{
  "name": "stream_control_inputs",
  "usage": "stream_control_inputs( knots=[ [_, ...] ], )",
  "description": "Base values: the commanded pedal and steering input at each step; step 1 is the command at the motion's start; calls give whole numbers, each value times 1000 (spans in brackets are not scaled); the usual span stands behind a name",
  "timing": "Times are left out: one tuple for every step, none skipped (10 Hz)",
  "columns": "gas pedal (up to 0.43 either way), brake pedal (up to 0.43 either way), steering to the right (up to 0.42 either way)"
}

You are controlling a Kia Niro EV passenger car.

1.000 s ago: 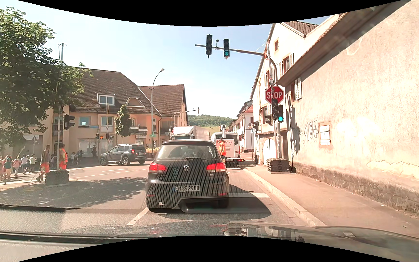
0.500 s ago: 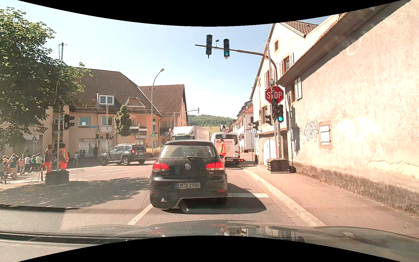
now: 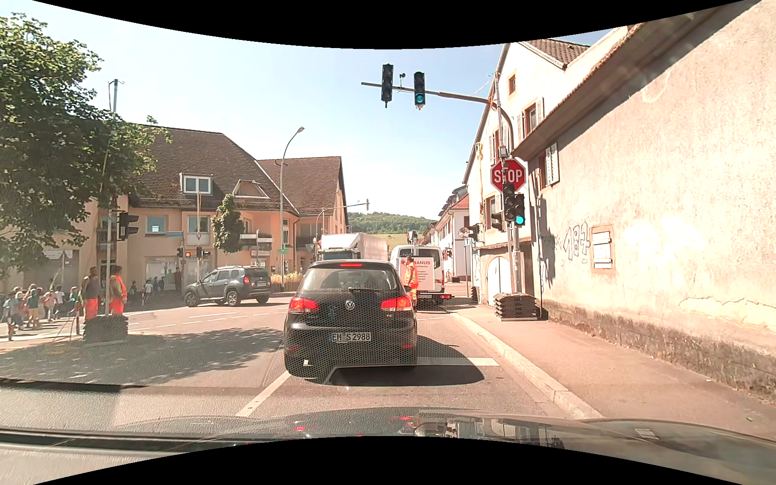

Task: Follow the waypoints while adhering to traffic rules and regulations

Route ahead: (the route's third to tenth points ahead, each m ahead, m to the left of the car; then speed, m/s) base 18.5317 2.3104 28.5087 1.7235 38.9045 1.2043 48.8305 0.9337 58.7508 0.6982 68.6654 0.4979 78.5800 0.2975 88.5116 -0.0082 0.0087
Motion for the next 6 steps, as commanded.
stream_control_inputs(
  knots=[
    [0, 250, -7],
    [0, 256, -7],
    [0, 256, -7],
    [0, 250, -7],
    [0, 250, -7],
    [0, 256, -7]
  ],
)
